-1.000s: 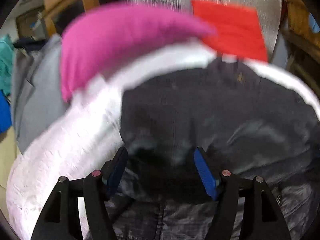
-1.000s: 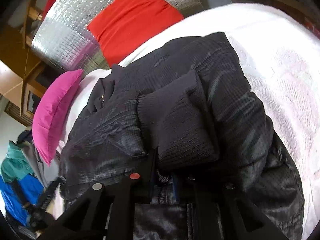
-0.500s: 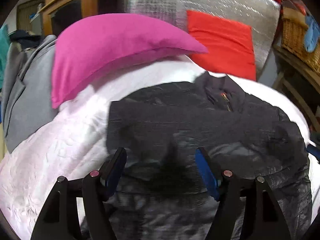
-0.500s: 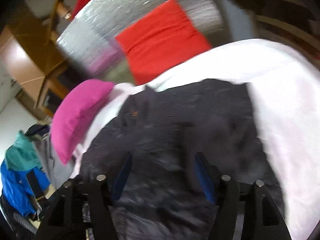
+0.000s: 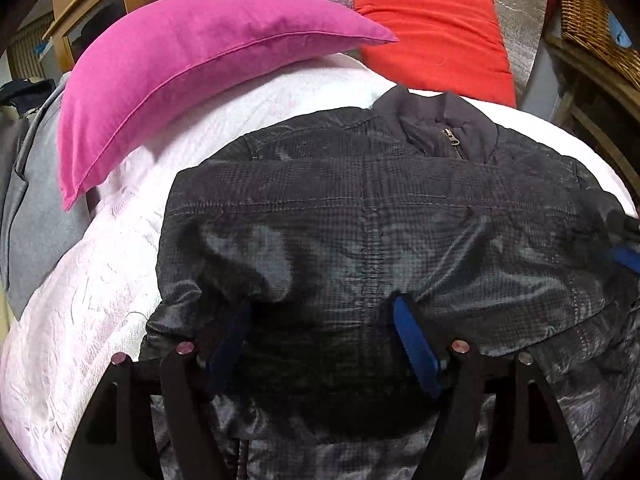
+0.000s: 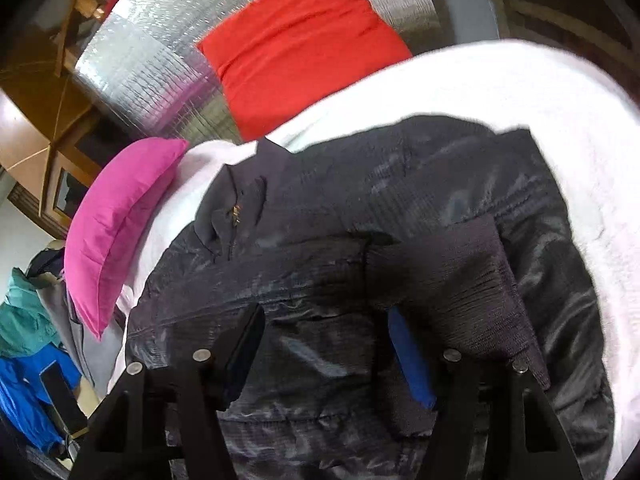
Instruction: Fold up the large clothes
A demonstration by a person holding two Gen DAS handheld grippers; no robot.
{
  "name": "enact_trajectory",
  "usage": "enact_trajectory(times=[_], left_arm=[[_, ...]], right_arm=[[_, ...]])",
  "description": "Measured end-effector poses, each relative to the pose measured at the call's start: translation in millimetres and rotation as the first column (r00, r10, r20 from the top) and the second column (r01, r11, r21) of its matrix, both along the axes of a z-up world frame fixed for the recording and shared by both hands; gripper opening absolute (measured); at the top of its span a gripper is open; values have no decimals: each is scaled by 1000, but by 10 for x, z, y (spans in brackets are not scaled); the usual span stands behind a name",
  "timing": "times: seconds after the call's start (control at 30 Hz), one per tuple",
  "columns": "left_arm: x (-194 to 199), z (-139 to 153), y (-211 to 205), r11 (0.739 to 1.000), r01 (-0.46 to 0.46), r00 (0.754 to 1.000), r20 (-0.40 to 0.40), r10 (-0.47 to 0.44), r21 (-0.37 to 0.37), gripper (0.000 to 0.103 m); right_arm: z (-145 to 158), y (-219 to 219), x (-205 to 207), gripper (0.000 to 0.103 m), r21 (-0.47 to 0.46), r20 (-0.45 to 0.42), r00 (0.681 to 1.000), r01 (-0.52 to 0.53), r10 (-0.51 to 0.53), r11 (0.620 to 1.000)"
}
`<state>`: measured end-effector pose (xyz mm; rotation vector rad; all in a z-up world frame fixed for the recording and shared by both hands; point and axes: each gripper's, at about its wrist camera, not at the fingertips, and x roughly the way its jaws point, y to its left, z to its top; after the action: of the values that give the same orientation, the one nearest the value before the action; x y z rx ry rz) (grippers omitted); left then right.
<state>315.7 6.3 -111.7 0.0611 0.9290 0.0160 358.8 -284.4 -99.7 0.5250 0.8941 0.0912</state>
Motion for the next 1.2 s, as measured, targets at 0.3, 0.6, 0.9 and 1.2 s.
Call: enact_trajectory(times=[0.3, 0.6, 0.9, 1.2], left_arm=[[-12, -4, -27, 1000, 3, 1000, 4, -3, 11, 76], [-167, 301, 255, 997, -26, 992, 125, 35, -73, 76], [30, 147, 949, 981, -99, 995, -1, 101, -167, 76], [601, 141, 1394, 945, -103, 994, -72, 85, -311, 74]], right_arm=[[-182, 90, 27, 78, -61, -41, 999, -13, 10, 998], [182, 190, -26, 78, -43, 77, 995, -59, 62, 997], [-84, 275, 112, 80, -89, -8, 995, -96, 96, 991], [-110, 600, 17, 80, -237, -29, 971, -238, 238, 942]])
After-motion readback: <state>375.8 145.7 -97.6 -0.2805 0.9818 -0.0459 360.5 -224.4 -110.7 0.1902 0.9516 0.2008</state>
